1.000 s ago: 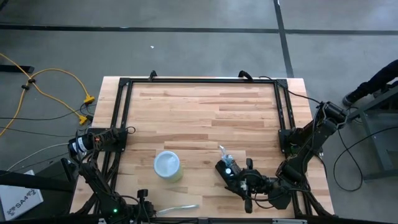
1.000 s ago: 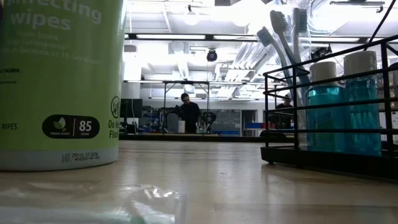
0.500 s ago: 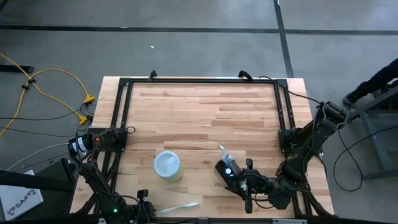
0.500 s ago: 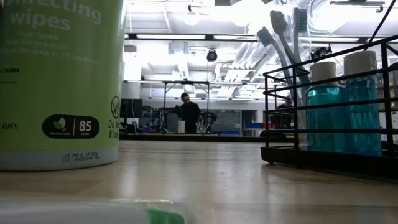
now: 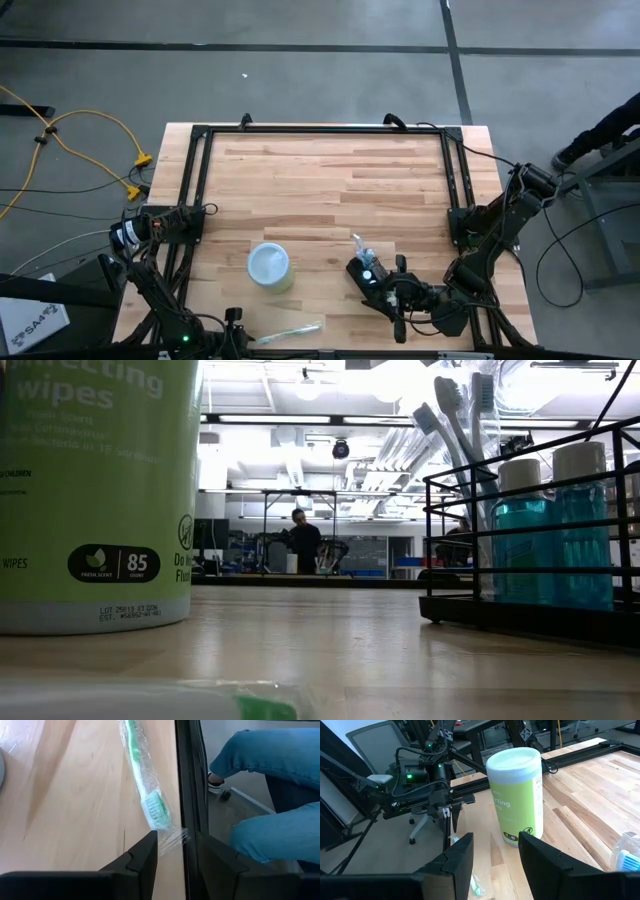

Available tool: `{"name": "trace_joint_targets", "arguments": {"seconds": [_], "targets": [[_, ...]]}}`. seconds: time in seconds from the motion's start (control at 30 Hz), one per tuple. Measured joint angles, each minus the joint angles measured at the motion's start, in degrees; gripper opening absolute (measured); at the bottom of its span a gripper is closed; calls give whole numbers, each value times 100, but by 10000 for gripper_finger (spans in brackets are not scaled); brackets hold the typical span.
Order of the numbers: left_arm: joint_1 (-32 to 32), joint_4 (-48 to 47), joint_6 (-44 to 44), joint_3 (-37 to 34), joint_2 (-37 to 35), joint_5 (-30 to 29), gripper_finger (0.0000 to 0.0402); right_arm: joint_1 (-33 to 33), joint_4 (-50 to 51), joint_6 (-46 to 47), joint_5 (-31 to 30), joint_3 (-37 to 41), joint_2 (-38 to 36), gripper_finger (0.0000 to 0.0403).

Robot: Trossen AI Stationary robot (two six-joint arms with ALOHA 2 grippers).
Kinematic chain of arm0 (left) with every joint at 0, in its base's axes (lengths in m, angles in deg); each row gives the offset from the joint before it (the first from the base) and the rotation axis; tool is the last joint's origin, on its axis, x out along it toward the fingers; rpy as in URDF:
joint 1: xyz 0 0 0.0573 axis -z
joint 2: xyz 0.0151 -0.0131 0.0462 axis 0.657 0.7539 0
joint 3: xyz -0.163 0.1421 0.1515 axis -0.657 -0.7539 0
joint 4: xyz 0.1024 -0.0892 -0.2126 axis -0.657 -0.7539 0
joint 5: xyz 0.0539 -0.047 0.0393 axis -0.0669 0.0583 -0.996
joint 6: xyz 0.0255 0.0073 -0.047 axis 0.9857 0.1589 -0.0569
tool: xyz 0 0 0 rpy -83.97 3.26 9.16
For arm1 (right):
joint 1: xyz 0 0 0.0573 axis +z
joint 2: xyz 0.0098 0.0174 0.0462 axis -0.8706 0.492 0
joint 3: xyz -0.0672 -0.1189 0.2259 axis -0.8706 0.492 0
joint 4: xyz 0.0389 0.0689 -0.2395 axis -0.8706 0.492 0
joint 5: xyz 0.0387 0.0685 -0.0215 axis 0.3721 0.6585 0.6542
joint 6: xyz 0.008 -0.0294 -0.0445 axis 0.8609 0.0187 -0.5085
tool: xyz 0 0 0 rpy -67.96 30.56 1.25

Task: Pick & Place toothbrushing station
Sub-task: Put the green toothbrush into the black mesh organizer

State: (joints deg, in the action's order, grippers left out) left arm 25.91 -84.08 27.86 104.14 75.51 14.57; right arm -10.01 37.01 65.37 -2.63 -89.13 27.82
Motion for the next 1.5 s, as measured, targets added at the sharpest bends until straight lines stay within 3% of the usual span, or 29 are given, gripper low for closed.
{"name": "trace_joint_targets", "arguments": {"seconds": [0.27, 0.77, 0.9, 1.1, 1.37, 1.5], "targets": [[-197, -1, 156, 0, 0, 76, 132, 9, -2, 14, 15, 0, 0, 148], [-483, -101, 153, 0, 0, 842, 127, 11, 0, 155, 268, 0, 0, 148], [-482, -101, 123, 0, 0, 860, 96, 11, 0, 155, 262, 0, 0, 148], [-457, -97, 5, 0, -7, 1006, 12, 11, 0, 153, 260, 0, 0, 148], [-457, -99, 545, 4, -52, 989, 2, 11, 0, 153, 258, 0, 0, 148], [-459, -94, 954, 11, -294, 408, 1, 11, 0, 151, 258, 0, 0, 148]]}}
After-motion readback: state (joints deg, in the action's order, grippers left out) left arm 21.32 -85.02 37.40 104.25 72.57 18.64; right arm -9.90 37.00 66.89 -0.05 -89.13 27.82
